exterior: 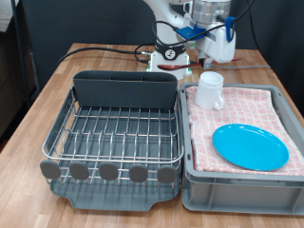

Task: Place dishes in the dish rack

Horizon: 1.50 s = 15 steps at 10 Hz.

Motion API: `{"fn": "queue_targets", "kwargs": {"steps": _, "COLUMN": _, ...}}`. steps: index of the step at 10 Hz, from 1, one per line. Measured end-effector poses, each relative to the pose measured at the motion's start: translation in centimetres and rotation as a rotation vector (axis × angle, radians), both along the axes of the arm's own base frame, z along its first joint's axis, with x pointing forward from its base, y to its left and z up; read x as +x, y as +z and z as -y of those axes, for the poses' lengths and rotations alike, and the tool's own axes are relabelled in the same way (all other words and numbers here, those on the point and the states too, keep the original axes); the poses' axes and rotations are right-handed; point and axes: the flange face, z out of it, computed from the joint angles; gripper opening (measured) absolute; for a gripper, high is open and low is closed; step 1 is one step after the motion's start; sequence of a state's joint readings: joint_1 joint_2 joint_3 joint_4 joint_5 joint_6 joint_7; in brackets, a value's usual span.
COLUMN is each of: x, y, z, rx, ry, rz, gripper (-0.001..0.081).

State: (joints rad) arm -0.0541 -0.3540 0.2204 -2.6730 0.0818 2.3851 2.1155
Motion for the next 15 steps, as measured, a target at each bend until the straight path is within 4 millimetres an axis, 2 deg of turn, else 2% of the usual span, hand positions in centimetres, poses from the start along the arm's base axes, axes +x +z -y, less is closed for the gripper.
{"fn": "queue_targets", "kwargs": {"steps": 4, "x": -2.5, "y": 0.9, "z": 4.9, "rx": 0.029, "ry": -0.119, "rz": -0.021, "gripper": 0.0081}}
{"fn": "queue_targets", "kwargs": {"steps": 5, "x": -3.6, "y": 1.2, "z": 5.4, "rx": 0.031, "ry": -0.126, "rz": 0.006, "gripper": 0.0081}}
{"fn": "queue_targets", "kwargs": {"steps": 9, "x": -3.9, "y": 0.4, "z": 6.1, "rx": 0.054, "ry": -0.160, "rz": -0.042, "gripper": 0.0081}}
{"fn": "queue_targets", "kwargs": {"steps": 15, "x": -5.6, "y": -1.4, "z": 10.1, "rx": 0.119, "ry": -0.255, "rz": -0.110, "gripper": 0.0081}}
